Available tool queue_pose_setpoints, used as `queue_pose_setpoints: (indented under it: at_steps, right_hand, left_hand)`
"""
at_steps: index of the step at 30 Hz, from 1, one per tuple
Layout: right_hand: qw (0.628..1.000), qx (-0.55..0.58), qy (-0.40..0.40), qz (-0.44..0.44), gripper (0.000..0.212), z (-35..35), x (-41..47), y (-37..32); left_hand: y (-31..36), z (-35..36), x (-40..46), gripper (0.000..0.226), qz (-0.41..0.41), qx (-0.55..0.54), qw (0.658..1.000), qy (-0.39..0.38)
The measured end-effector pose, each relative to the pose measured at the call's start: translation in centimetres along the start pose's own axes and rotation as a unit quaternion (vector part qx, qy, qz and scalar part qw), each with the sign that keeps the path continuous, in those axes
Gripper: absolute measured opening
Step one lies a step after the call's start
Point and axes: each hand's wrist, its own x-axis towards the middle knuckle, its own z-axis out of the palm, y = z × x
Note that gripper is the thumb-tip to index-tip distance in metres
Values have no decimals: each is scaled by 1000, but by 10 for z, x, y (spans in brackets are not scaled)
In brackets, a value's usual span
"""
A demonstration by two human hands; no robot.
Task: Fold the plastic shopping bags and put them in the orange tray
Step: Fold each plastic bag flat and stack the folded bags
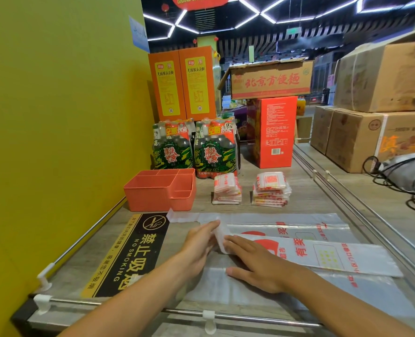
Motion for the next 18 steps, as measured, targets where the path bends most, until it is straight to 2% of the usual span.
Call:
queue_pose_setpoints:
  at_steps: [3, 5, 11, 15, 18]
  right_hand:
    - [1000, 12, 8, 0, 79, 0, -1, 2]
    - [1000, 17, 10, -1, 80, 1, -1, 4]
    - [1000, 28, 13, 4, 77, -5, -6, 3]
    - [999, 27, 24, 22, 72, -17, -10, 6]
    - [999, 11, -1, 40, 69, -32, -22, 16]
  left_hand:
    - [-4, 4, -1, 23, 12, 31, 998, -48]
    - [-10, 4, 3, 30, 31, 59, 997, -45]
    - [-25, 2, 22, 37, 76, 214, 974, -15]
    - [-20, -2, 23, 43, 110, 260, 958, 38]
    - [-7, -7, 21, 42, 98, 309, 942, 81]
